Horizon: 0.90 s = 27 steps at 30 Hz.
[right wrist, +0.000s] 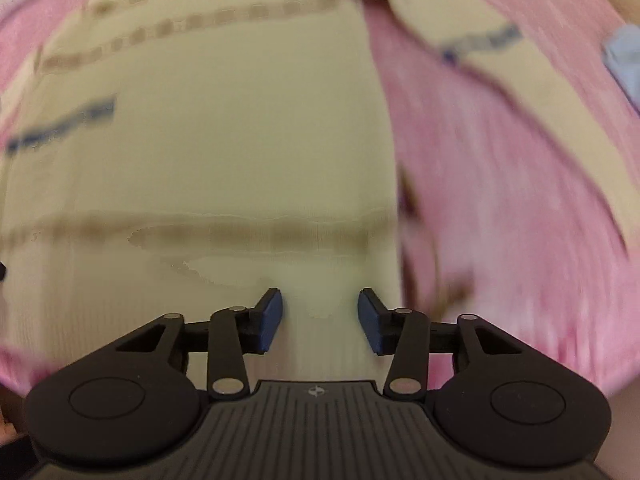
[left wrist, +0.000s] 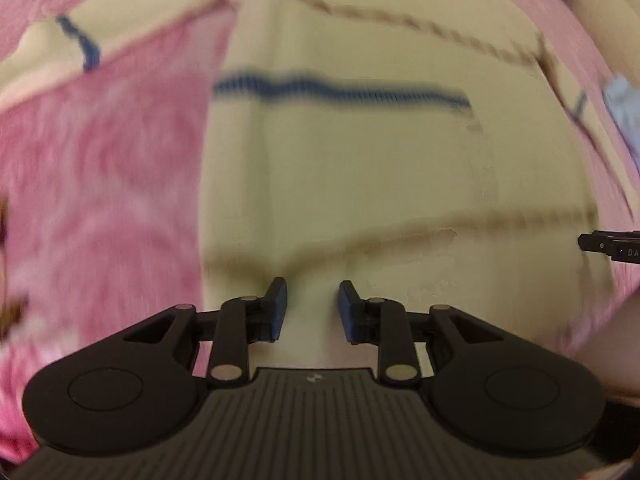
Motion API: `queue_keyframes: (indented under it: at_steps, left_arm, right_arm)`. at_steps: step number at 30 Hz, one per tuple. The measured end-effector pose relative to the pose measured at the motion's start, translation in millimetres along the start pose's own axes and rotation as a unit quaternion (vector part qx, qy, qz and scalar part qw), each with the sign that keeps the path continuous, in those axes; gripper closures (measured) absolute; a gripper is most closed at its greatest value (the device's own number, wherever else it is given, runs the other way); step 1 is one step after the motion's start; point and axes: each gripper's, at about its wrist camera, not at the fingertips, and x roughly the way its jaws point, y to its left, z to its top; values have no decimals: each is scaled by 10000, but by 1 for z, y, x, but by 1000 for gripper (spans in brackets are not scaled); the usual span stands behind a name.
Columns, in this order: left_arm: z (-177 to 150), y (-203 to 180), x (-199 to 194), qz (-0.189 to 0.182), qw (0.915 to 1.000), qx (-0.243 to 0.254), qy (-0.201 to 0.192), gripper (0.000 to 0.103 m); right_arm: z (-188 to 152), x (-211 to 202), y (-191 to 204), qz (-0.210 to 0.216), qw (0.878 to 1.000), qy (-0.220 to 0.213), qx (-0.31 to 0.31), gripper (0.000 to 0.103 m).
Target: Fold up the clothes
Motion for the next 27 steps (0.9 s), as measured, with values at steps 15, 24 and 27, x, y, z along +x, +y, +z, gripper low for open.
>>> queue_keyframes:
  at_steps: [15, 24, 27]
  left_arm:
    - [46, -30, -183, 471, 9924, 749, -853, 50]
    - [43, -55, -209, 712, 9870, 821, -1187, 46]
    - [39, -61, -210, 788, 9864, 852, -1167, 46]
  right_arm:
    - [4, -175, 43, 638, 9745, -1243, 1757, 33]
    - [-5, -195, 54, 714, 9729, -1369, 1720, 29]
    - [-7, -193, 56, 713, 9738, -1304, 1721, 29]
